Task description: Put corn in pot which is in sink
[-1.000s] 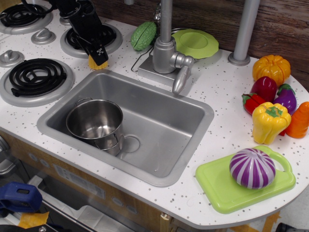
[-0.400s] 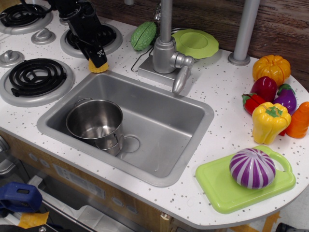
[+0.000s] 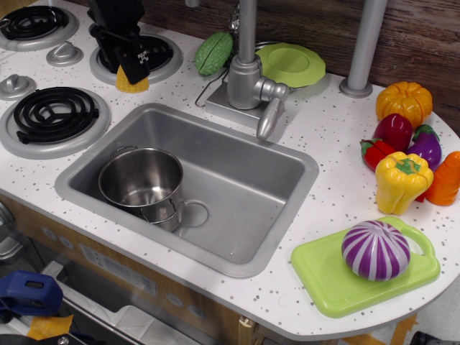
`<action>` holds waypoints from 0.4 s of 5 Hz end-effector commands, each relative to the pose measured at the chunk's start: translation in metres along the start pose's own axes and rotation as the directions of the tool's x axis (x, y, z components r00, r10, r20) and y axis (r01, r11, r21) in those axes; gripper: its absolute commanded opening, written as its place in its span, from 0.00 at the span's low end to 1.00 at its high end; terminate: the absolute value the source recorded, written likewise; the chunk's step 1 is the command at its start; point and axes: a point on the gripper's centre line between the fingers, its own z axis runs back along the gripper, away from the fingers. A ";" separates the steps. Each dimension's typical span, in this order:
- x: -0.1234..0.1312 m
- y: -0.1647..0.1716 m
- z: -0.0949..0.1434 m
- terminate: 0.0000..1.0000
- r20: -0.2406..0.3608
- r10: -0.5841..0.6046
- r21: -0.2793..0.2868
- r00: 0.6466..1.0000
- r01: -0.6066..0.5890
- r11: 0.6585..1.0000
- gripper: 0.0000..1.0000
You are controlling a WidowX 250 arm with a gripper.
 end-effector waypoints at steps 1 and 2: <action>-0.019 -0.018 0.018 0.00 0.034 0.144 0.022 0.989 -0.145 0.989 0.00; -0.030 -0.022 0.011 0.00 0.044 0.179 0.007 0.983 -0.179 0.984 0.00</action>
